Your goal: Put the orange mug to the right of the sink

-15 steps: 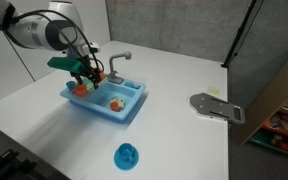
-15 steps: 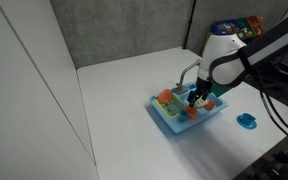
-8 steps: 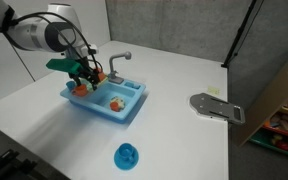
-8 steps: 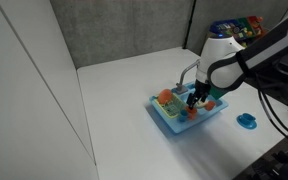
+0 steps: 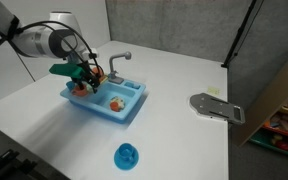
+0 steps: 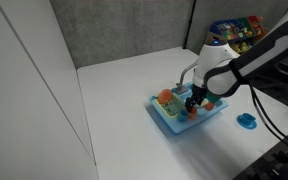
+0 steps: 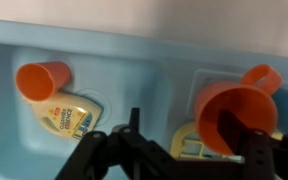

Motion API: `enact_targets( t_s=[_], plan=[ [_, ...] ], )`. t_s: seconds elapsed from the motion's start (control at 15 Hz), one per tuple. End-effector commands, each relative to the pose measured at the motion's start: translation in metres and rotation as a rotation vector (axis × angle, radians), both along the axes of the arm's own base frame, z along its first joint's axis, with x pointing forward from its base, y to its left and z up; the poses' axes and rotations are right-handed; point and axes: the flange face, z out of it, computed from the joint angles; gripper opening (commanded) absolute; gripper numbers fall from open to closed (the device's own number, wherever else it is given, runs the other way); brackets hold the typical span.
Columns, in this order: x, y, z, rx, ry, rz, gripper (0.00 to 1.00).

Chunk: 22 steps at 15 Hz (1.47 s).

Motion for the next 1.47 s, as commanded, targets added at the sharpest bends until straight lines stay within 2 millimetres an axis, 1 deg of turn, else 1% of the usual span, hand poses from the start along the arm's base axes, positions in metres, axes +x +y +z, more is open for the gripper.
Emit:
enact_targets(
  t_s=[0.0,0.07,0.33,0.4,0.53,0.6,0.67,0.73,1.07,1.4],
  plan=[
    [0.007,0.003,-0.003,-0.020,-0.023,-0.001,0.50],
    [0.007,0.004,-0.004,-0.021,-0.024,0.001,0.41],
    [0.005,0.009,-0.003,-0.024,-0.023,0.008,0.10],
    [0.004,0.010,-0.002,-0.024,-0.023,0.008,0.04],
    [0.003,0.011,0.004,-0.017,-0.030,0.009,0.02],
    [0.003,0.008,0.009,-0.012,-0.032,0.004,0.04],
    [0.003,0.005,0.014,-0.008,-0.034,-0.002,0.02],
    [0.003,-0.001,0.019,-0.004,-0.038,-0.012,0.04],
    [0.006,-0.036,0.042,0.010,-0.067,-0.073,0.04],
    [-0.001,-0.078,0.054,0.011,-0.070,-0.136,0.04]
  ],
)
